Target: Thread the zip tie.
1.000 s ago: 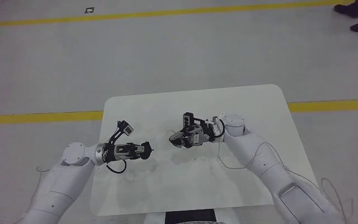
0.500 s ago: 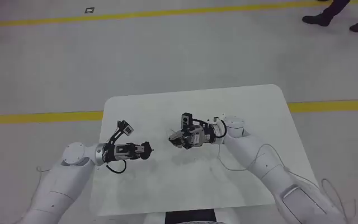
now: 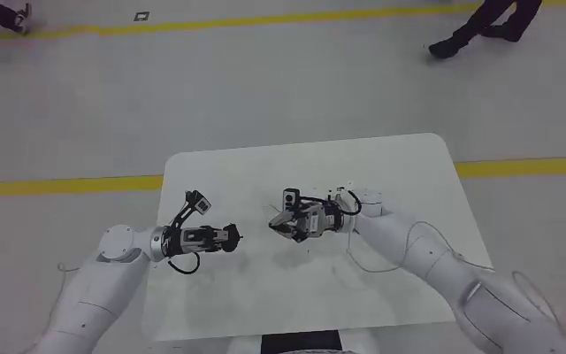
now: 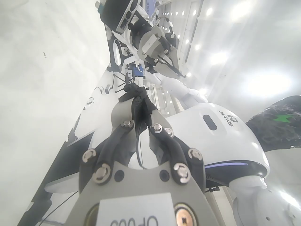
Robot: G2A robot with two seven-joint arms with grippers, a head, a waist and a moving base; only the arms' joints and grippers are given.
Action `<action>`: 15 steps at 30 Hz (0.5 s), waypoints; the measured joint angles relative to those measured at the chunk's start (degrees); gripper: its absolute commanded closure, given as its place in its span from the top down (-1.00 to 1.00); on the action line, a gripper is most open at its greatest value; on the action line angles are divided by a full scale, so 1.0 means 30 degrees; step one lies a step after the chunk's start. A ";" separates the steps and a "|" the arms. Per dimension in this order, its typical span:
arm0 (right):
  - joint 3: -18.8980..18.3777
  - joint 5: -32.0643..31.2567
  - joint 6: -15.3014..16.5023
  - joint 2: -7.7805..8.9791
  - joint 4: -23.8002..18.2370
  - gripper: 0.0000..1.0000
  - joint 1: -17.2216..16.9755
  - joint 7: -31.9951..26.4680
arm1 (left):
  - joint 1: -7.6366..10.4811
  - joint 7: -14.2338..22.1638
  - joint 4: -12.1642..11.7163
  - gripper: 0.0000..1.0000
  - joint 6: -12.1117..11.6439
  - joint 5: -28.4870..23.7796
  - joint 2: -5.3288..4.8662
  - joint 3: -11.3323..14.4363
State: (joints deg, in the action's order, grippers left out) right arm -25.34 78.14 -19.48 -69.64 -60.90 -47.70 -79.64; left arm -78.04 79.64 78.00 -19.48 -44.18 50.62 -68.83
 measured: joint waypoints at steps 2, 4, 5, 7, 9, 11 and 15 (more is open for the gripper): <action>0.0649 0.0627 0.0000 0.0120 -0.0005 -1.00 0.0303 0.0000 | 0.0000 0.0000 0.0000 -1.00 0.0000 0.0000 0.0000 0.0000; 0.0688 0.0690 0.0000 0.0131 -0.0002 -1.00 0.0338 0.0000 | 0.0000 0.0000 0.0000 -1.00 0.0000 0.0000 0.0000 0.0000; 0.0658 0.0668 0.0000 0.0127 -0.0001 -1.00 0.0329 0.0000 | 0.0000 0.0000 0.0000 -1.00 0.0000 0.0000 0.0000 0.0000; 0.0635 0.0646 0.0000 0.0123 0.0000 -1.00 0.0319 0.0000 | 0.0000 0.0000 0.0000 -1.00 0.0000 0.0000 0.0000 0.0000; 0.0635 0.0645 0.0000 0.0123 0.0000 -1.00 0.0318 0.0000 | 0.0000 0.0000 0.0000 -1.00 0.0000 0.0000 0.0000 0.0000; 0.0637 0.0645 0.0000 0.0123 0.0000 -1.00 0.0318 0.0000 | 0.0000 0.0000 0.0000 -1.00 0.0000 0.0000 0.0000 0.0000; 0.0638 0.0646 0.0000 0.0123 0.0000 -1.00 0.0319 0.0000 | 0.0000 0.0000 0.0000 -1.00 0.0000 0.0000 0.0000 0.0000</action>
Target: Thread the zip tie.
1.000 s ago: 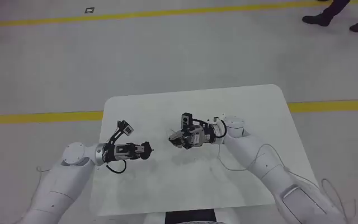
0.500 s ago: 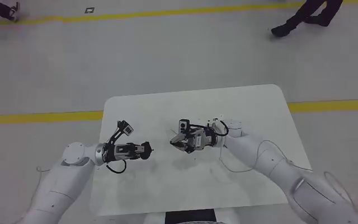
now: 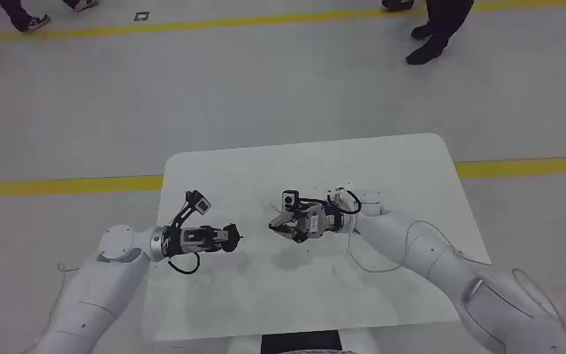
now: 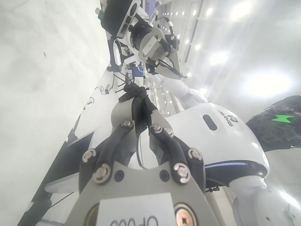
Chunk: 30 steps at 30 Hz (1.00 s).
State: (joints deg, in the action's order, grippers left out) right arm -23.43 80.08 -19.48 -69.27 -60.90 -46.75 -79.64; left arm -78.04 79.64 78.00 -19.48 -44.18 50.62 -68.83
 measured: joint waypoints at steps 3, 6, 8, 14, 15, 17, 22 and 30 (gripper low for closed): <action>0.0000 0.0001 0.0000 0.0000 0.0000 -1.00 0.0000 0.0000 | 0.0000 0.0000 0.0000 -1.00 0.0000 0.0000 0.0000 0.0000; 0.0000 0.0001 0.0000 0.0000 0.0000 -1.00 0.0000 0.0000 | 0.0000 0.0000 0.0000 -1.00 0.0000 0.0000 0.0000 0.0000; 0.0000 0.0001 0.0000 0.0000 0.0000 -1.00 0.0000 0.0000 | 0.0000 0.0000 0.0000 -1.00 0.0000 0.0000 0.0000 0.0000; 0.0000 0.0001 0.0000 0.0000 0.0000 -1.00 0.0000 0.0000 | 0.0000 0.0000 0.0000 -1.00 0.0000 0.0000 0.0000 0.0000; 0.0000 0.0001 0.0000 0.0000 0.0000 -1.00 0.0000 0.0000 | 0.0000 0.0000 0.0000 -1.00 0.0000 0.0000 0.0000 0.0000; 0.0000 0.0001 0.0000 0.0000 0.0000 -1.00 0.0000 0.0000 | 0.0000 0.0000 0.0000 -1.00 0.0000 0.0000 0.0000 0.0000; 0.0000 0.0001 0.0000 0.0000 0.0000 -1.00 0.0000 0.0000 | 0.0000 0.0000 0.0000 -1.00 0.0000 0.0000 0.0000 0.0000; 0.0000 0.0001 0.0000 0.0000 0.0000 -1.00 0.0000 0.0000 | 0.0014 -0.0977 0.0517 -1.00 0.0137 0.0240 0.0031 0.0051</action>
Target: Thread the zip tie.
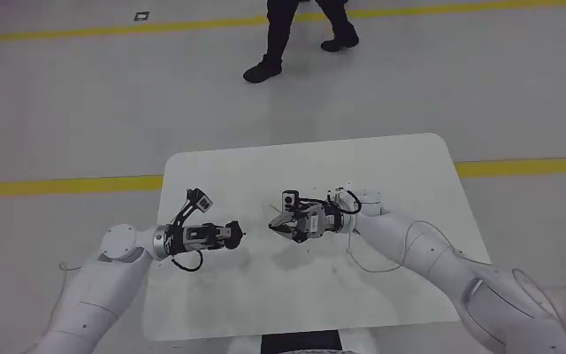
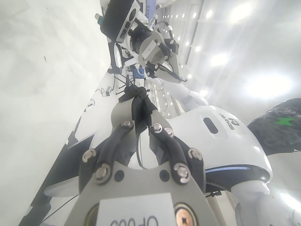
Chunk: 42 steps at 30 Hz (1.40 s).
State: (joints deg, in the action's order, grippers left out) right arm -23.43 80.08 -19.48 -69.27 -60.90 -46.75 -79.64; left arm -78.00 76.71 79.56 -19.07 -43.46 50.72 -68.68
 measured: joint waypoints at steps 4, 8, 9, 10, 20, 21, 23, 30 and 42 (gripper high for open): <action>0.0000 0.0000 0.0000 0.0000 0.0000 -1.00 0.0000 0.0000 | 0.0229 -0.0005 0.0016 -1.00 0.0058 0.0048 0.0004 -0.0007; 0.0000 0.0000 0.0000 0.0000 0.0000 -1.00 0.0000 0.0000 | 0.0763 -0.0071 -0.0095 -1.00 0.0105 0.0269 0.0072 0.0196; 0.0000 0.0000 0.0000 0.0000 0.0000 -1.00 0.0000 0.0000 | 0.0989 -0.0105 -0.0102 -1.00 0.0104 0.0366 0.0108 0.0312; 0.0000 0.0000 0.0000 0.0000 0.0000 -1.00 0.0000 0.0000 | 0.1162 -0.0127 -0.0116 -1.00 0.0098 0.0441 0.0138 0.0412; 0.0000 0.0000 0.0000 0.0000 0.0000 -1.00 0.0000 0.0000 | 0.3139 -0.0300 -0.0628 -1.00 0.0191 0.1200 0.0581 0.1939; 0.0000 0.0000 0.0000 0.0000 0.0000 -1.00 0.0000 0.0000 | 0.3328 -0.0278 -0.0728 -1.00 0.0146 0.1276 0.0637 0.2135; 0.0000 0.0000 0.0000 0.0000 0.0000 -1.00 0.0000 0.0000 | 0.3556 -0.0250 -0.0918 -1.00 0.0089 0.1270 0.0729 0.2436; 0.0000 0.0000 0.0000 0.0000 0.0000 -1.00 0.0000 0.0000 | 0.4349 0.0078 -0.1633 -1.00 -0.0143 0.0965 0.1016 0.3110; 0.0000 0.0000 0.0000 0.0000 0.0000 -1.00 0.0000 0.0000 | 0.4631 0.0966 -0.1576 -1.00 -0.0137 0.1784 0.1295 0.2935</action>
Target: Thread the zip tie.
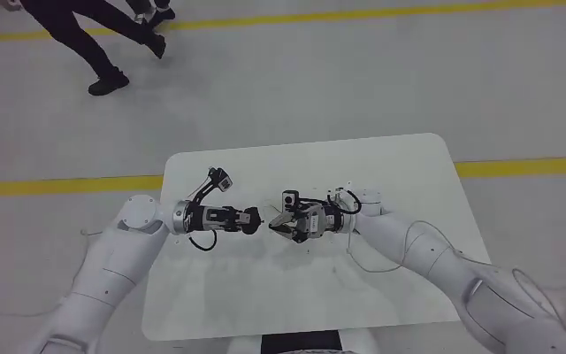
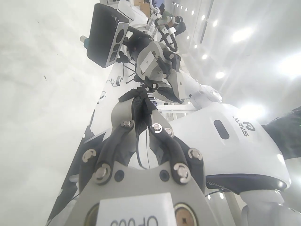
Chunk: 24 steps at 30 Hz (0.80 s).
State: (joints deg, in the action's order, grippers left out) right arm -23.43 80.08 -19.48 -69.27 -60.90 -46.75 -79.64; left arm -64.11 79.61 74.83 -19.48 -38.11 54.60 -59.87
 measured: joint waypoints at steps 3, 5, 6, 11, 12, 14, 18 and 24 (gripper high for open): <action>0.0000 0.0000 0.0000 0.0000 0.0000 -1.00 0.0000 0.0000 | -0.0158 0.0018 0.0372 -1.00 0.0000 0.0524 0.0040 -0.0312; 0.0000 0.0000 0.0000 0.0000 0.0000 -1.00 0.0000 0.0000 | -0.0193 0.0014 0.0448 -1.00 0.0000 0.0646 0.0044 -0.0397; 0.0000 0.0000 0.0000 0.0000 0.0000 -1.00 0.0000 0.0000 | -0.0193 0.0012 0.0448 -1.00 0.0000 0.0647 0.0044 -0.0398; 0.0000 0.0000 0.0000 0.0000 0.0000 -1.00 0.0000 0.0000 | -0.0252 -0.0343 0.0679 -1.00 0.0039 0.0876 0.0047 -0.0321; 0.0000 0.0000 0.0000 0.0000 0.0000 -1.00 0.0000 0.0000 | -0.0302 -0.0619 0.0893 -1.00 0.0018 0.1167 0.0032 -0.0302; 0.0000 0.0000 0.0000 0.0000 0.0000 -1.00 0.0000 0.0000 | -0.0400 -0.0808 0.1168 -1.00 0.0000 0.1331 0.0003 -0.0348; 0.0000 0.0000 0.0000 0.0000 0.0000 -1.00 0.0000 0.0000 | -0.0580 -0.0919 0.1597 -1.00 -0.0001 0.1780 -0.0062 -0.0629; 0.0000 0.0000 0.0000 0.0000 0.0000 -1.00 0.0000 0.0000 | -0.0771 -0.0827 0.2176 -1.00 -0.0001 0.2510 -0.0064 -0.1066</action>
State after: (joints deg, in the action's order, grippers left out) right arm -23.43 80.08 -19.48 -69.27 -60.90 -46.75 -79.64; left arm -66.42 77.13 81.35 -19.48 -30.58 54.41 -63.07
